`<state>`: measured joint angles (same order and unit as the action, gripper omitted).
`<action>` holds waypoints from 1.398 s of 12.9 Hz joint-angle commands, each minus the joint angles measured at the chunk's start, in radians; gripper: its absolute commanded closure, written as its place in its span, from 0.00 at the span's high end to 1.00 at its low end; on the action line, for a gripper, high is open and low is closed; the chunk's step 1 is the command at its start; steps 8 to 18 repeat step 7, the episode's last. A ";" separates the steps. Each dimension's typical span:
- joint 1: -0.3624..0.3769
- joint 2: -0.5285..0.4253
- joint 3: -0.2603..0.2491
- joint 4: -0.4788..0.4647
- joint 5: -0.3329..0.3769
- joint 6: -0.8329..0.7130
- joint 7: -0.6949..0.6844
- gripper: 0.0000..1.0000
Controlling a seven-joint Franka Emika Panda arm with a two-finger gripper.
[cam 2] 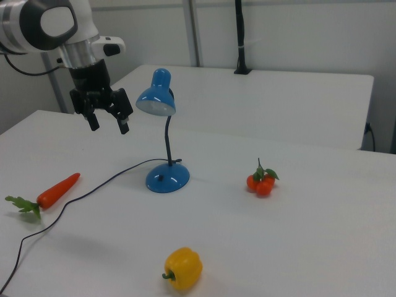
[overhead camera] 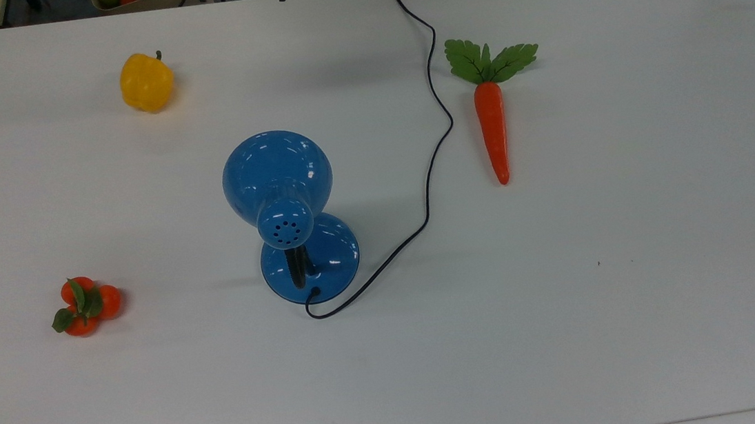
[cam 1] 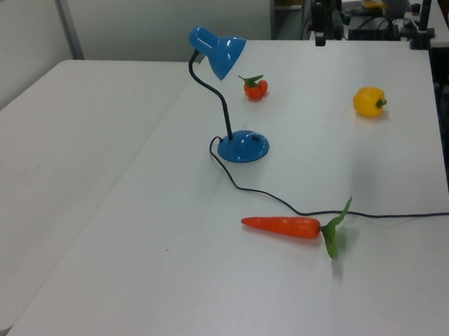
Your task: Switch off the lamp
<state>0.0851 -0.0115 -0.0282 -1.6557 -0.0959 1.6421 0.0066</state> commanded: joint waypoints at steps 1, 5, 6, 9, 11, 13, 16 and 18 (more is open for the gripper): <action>0.007 -0.015 -0.006 0.004 -0.010 -0.030 -0.008 1.00; 0.015 -0.011 -0.004 0.004 -0.010 -0.050 -0.007 1.00; 0.013 -0.011 -0.004 0.004 -0.010 -0.050 -0.007 1.00; 0.012 -0.013 -0.004 0.004 -0.010 -0.050 -0.007 1.00; 0.012 -0.013 -0.004 0.004 -0.010 -0.050 -0.007 1.00; 0.012 -0.013 -0.004 0.004 -0.010 -0.050 -0.007 1.00; 0.012 -0.013 -0.004 0.004 -0.010 -0.050 -0.007 1.00; 0.012 -0.013 -0.004 0.004 -0.010 -0.050 -0.007 1.00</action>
